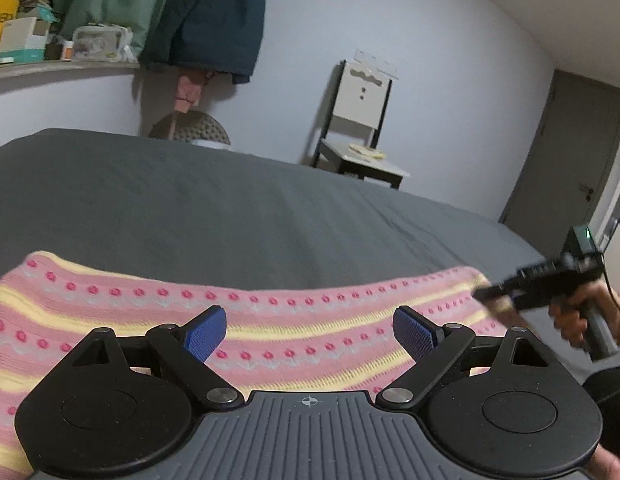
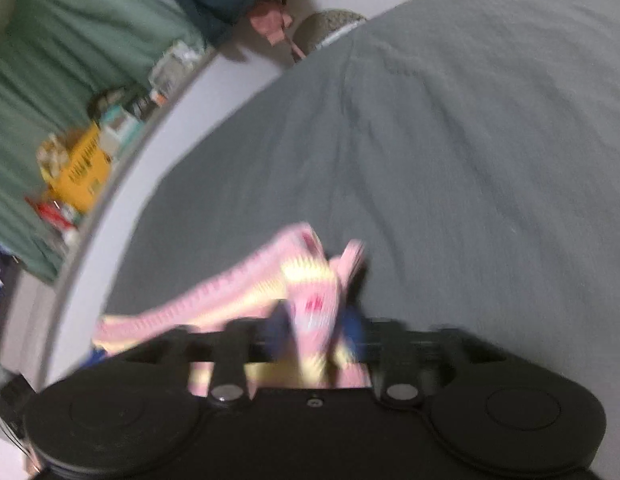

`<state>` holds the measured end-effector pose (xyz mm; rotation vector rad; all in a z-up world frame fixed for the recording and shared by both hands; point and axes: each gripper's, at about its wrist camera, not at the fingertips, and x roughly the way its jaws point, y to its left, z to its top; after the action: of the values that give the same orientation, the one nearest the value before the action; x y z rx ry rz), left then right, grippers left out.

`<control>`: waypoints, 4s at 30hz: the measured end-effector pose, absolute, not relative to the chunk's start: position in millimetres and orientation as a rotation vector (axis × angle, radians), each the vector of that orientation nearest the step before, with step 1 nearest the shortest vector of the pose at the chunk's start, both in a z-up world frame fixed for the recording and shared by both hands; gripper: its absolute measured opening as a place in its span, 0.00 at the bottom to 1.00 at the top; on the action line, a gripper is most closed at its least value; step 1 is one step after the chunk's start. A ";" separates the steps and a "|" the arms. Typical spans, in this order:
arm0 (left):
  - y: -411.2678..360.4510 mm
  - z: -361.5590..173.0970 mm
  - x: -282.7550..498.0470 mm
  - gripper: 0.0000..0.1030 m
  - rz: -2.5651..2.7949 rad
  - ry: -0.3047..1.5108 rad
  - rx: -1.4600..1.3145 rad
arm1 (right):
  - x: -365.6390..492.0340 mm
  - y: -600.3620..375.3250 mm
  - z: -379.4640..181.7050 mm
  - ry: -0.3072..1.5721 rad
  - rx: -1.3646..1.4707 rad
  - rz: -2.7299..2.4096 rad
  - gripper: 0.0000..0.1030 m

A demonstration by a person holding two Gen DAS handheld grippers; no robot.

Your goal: Fold clothes

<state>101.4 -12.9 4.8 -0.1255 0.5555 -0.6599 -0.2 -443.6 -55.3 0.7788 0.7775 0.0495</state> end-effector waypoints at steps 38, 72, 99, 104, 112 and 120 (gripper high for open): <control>166.2 16.5 127.8 0.89 -0.253 0.557 -0.411 | 152.8 -98.5 93.7 0.825 0.511 0.095 0.08; 198.5 -20.3 138.3 0.89 -0.055 0.471 -0.708 | 193.1 13.2 34.3 1.079 0.190 0.228 0.50; 198.8 -22.3 136.6 0.89 -0.063 0.465 -0.732 | 187.1 7.4 24.8 1.051 0.433 0.239 0.25; 197.0 -22.2 137.8 0.89 -0.069 0.468 -0.731 | 168.0 -29.0 23.7 0.932 0.642 0.366 0.45; 157.9 -8.0 145.9 0.89 -0.357 0.485 -0.615 | 71.9 -104.1 58.5 0.665 0.220 0.192 0.53; 79.5 -17.7 153.8 0.89 -0.527 0.644 -0.239 | 37.3 -128.0 23.8 0.653 0.115 0.163 0.58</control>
<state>153.8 79.5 -17.7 -0.2392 0.6437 -0.5267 37.3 -128.0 23.8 0.1152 0.6526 0.1629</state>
